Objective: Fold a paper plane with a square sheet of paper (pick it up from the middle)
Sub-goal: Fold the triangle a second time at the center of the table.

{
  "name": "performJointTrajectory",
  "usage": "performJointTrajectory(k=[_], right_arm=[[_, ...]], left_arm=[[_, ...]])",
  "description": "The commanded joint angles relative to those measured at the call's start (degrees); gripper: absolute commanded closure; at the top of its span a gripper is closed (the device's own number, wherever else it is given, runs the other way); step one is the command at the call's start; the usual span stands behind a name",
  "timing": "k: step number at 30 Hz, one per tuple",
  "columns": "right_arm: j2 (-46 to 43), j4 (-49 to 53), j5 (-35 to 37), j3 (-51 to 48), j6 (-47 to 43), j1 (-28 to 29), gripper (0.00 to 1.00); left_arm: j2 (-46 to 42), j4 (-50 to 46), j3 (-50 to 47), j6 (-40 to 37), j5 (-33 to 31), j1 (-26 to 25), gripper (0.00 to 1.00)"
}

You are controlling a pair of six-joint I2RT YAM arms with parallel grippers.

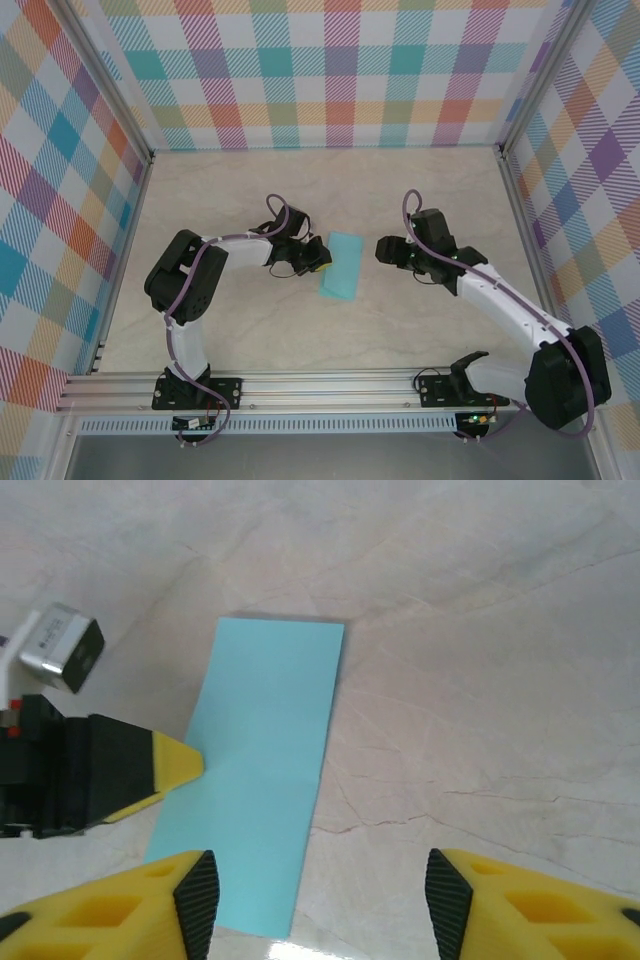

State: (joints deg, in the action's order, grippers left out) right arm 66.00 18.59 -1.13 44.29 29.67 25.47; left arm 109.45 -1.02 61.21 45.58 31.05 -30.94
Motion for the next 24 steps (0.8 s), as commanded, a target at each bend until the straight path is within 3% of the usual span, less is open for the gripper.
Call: performJointTrajectory(k=[1, 6, 10, 19, 24], right_arm=[[-5.92, -5.60, -3.33, -3.70, -2.82, -0.25, 0.31], [-4.31, -8.09, -7.07, -5.92, -6.90, -0.25, 0.31], [1.52, -0.78, -11.49, -2.15, -7.61, 0.61, 0.38], [7.06, -2.61, 5.34, 0.17, -9.81, 19.83, 0.34], [12.17, -3.63, 10.55, 3.74, -11.82, 26.57, 0.31]], left_arm=[[-0.03, -1.00, 0.85, -0.75, 1.11, 0.35, 0.94], [0.06, -1.03, 0.80, -0.66, 1.05, 0.35, 0.94], [0.04, -1.25, 1.03, -0.59, 1.14, 0.35, 0.94], [0.19, -1.22, 1.18, -0.08, 1.09, 0.36, 0.94], [0.37, -0.81, 1.37, 0.36, 1.61, 0.35, 0.94]])
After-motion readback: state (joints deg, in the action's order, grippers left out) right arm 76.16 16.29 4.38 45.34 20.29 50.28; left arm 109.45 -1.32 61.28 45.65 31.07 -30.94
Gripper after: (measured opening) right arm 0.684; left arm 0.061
